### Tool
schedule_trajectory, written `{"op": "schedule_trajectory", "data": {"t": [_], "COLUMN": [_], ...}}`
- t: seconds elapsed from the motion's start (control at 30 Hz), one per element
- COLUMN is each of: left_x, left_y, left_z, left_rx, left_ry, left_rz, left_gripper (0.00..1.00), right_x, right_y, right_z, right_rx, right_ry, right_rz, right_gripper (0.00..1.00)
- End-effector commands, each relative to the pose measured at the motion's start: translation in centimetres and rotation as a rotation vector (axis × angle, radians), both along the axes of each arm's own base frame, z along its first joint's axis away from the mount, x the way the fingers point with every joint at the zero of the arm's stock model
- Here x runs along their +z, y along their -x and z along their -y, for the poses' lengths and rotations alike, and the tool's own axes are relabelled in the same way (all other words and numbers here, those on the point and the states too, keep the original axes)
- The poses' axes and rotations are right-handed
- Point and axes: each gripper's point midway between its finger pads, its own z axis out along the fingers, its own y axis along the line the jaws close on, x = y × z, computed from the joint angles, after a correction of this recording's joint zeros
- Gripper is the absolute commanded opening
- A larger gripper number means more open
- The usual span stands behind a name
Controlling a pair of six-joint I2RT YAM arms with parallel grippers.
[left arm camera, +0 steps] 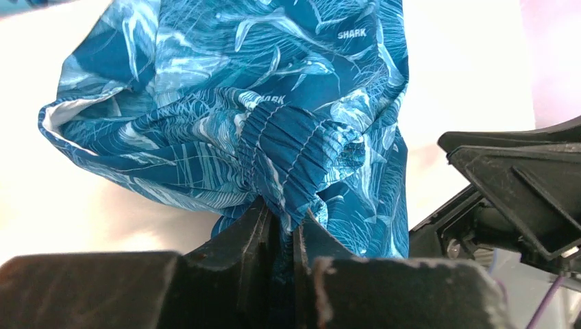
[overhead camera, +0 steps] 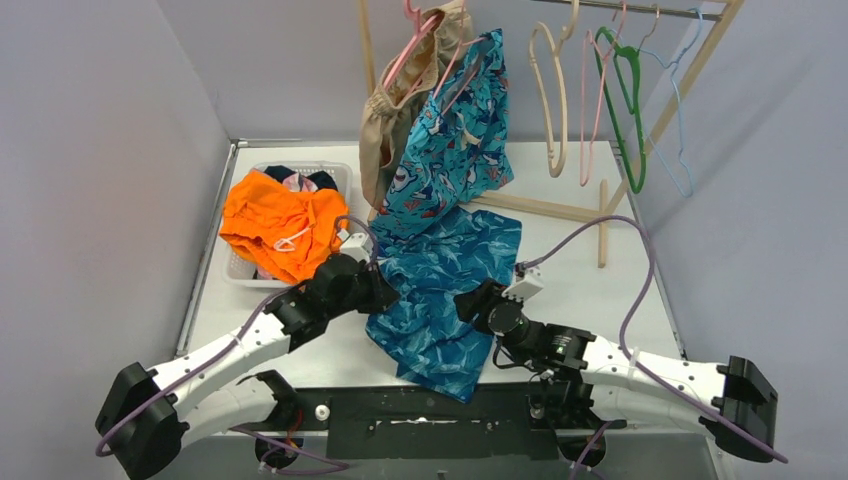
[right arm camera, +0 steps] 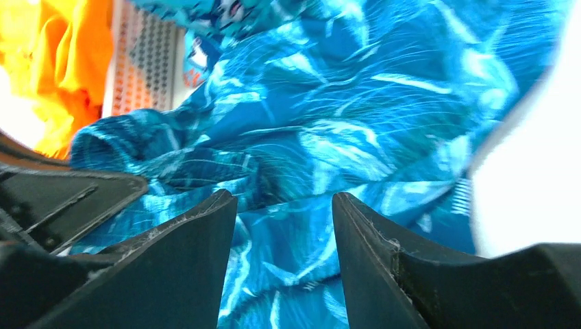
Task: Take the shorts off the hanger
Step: Adjust the shorts at the center of the board.
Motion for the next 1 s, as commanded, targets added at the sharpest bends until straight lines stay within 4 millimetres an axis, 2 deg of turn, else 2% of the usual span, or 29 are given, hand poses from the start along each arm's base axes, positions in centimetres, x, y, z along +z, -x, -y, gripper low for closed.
{"op": "schedule_trajectory", "data": {"t": [0.0, 0.1, 0.17, 0.27, 0.33, 0.43, 0.6, 0.77, 0.8, 0.83, 0.9, 0.93, 0.97], "left_x": [2.5, 2.4, 2.0, -0.2, -2.0, -3.8, -6.0, -10.6, -11.6, -12.6, -13.6, -13.6, -13.3], "left_y": [-0.8, 0.0, 0.6, 1.3, 1.6, 1.3, 0.3, 1.2, 1.6, 1.8, 2.2, 2.2, 2.2], "left_z": [1.4, 3.9, 5.8, 8.2, 9.0, 8.9, 7.3, 6.1, 5.8, 5.9, 5.9, 6.0, 6.0], "left_rx": [-0.146, -0.216, -0.265, -0.325, -0.333, -0.285, -0.199, -0.217, -0.220, -0.221, -0.215, -0.204, -0.189], "left_ry": [-0.118, -0.147, -0.145, -0.161, -0.200, -0.289, -0.428, -0.535, -0.551, -0.546, -0.528, -0.521, -0.516], "left_rz": [0.086, 0.122, 0.125, 0.085, 0.047, 0.041, 0.039, -0.048, -0.070, -0.080, -0.102, -0.102, -0.094], "left_gripper": [0.11, 0.39, 0.54, 0.67, 0.75, 0.81, 0.82, 0.82, 0.76, 0.59, 0.16, 0.01, 0.00], "right_x": [-0.1, -0.4, -0.6, -0.7, -0.8, -1.2, -2.3, -2.7, -2.7, -2.7, -2.7, -2.8, -2.8], "right_y": [-0.4, 0.0, 0.2, 0.5, 0.5, 0.7, 1.2, 1.2, 1.2, 1.2, 1.3, 1.3, 1.3], "right_z": [5.4, 8.3, 9.6, 10.0, 9.9, 10.1, 10.1, 9.8, 9.9, 9.9, 9.9, 10.0, 9.9], "right_rx": [-0.200, -0.326, -0.382, -0.409, -0.403, -0.410, -0.409, -0.402, -0.402, -0.404, -0.407, -0.407, -0.406], "right_ry": [0.130, 0.151, 0.159, 0.160, 0.167, 0.170, 0.132, 0.094, 0.099, 0.101, 0.109, 0.113, 0.117], "right_rz": [-0.007, -0.046, -0.063, -0.080, -0.082, -0.095, -0.119, -0.119, -0.119, -0.119, -0.121, -0.124, -0.127], "right_gripper": [0.55, 0.55, 0.56, 0.56, 0.57, 0.57, 0.57, 0.58, 0.58, 0.58, 0.58, 0.58, 0.58]}}
